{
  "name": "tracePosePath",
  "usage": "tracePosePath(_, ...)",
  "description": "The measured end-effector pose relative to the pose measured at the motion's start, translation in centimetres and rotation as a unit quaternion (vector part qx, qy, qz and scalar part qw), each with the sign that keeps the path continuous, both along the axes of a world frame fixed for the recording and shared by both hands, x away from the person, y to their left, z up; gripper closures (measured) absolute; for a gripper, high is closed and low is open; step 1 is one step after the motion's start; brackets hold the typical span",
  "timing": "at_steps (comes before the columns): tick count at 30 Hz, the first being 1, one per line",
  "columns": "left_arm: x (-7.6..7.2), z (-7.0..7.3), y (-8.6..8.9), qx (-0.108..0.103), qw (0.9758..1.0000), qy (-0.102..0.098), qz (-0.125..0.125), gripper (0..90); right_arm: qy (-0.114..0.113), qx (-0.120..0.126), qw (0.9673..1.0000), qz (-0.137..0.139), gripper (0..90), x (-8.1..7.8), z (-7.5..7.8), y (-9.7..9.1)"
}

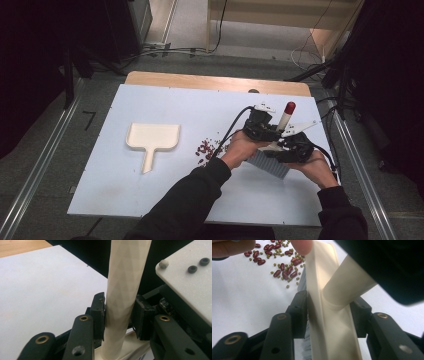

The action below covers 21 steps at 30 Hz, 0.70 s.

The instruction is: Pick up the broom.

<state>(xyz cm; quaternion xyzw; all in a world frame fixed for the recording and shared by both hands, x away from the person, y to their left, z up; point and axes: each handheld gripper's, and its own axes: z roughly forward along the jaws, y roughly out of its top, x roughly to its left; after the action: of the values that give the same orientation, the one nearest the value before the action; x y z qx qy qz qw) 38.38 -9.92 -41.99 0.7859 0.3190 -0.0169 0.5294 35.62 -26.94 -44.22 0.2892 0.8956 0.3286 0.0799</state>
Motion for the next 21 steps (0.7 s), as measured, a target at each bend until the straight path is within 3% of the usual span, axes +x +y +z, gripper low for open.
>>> tracePosePath(13, -0.2, 0.0, 2.6, -0.010, 0.9997, 0.003, 0.023, 55.1, 0.009, 0.005, 0.9999, -0.012, 56.3, 0.3, -0.2, 0.3)
tracePosePath(21, -0.6, 0.2, 4.7, -0.030, 0.9987, 0.006, 0.041, 54.9, 0.017, 0.014, 0.9996, -0.015, 57.8, 0.1, -0.1, 0.1)
